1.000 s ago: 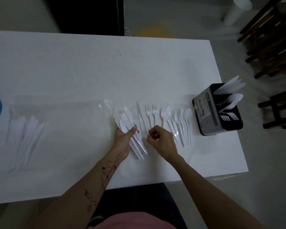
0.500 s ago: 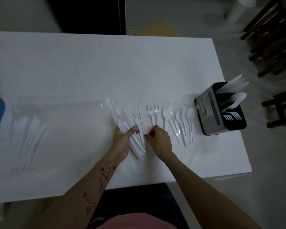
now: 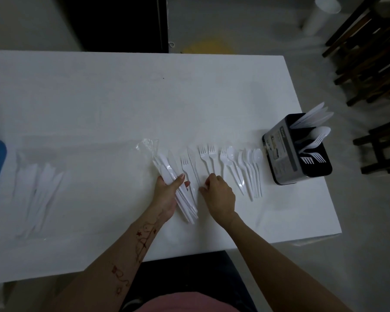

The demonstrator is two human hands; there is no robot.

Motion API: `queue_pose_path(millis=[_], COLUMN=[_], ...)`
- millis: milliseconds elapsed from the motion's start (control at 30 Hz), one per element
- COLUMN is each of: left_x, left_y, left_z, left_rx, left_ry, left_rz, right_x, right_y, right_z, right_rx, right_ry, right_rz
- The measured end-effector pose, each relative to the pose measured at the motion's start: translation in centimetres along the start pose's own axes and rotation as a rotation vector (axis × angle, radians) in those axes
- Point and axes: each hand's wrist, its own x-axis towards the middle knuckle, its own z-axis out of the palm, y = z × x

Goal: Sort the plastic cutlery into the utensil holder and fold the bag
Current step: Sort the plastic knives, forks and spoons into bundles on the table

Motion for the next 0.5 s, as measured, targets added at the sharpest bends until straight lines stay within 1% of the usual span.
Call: queue_pose_path(millis=[133,300,500], left_x=[-0.05,-0.43,-0.72], left_y=[-0.05,-0.02,0.01], left_z=[-0.09,0.11,0.12], left_rx=[0.001,-0.008,0.018], left_ry=[-0.006,-0.039,-0.049], left_rz=[-0.007,0.004,0.007], right_x=[-0.15,-0.55,-0.82], right_y=[0.53,0.79,0.70], right_z=[-0.29,-0.55,-0.23], right_rx=[-0.047,-0.003,0.032], right_ry=[0.009,0.014,0.035], right_rz=[0.024,0.132,0.165])
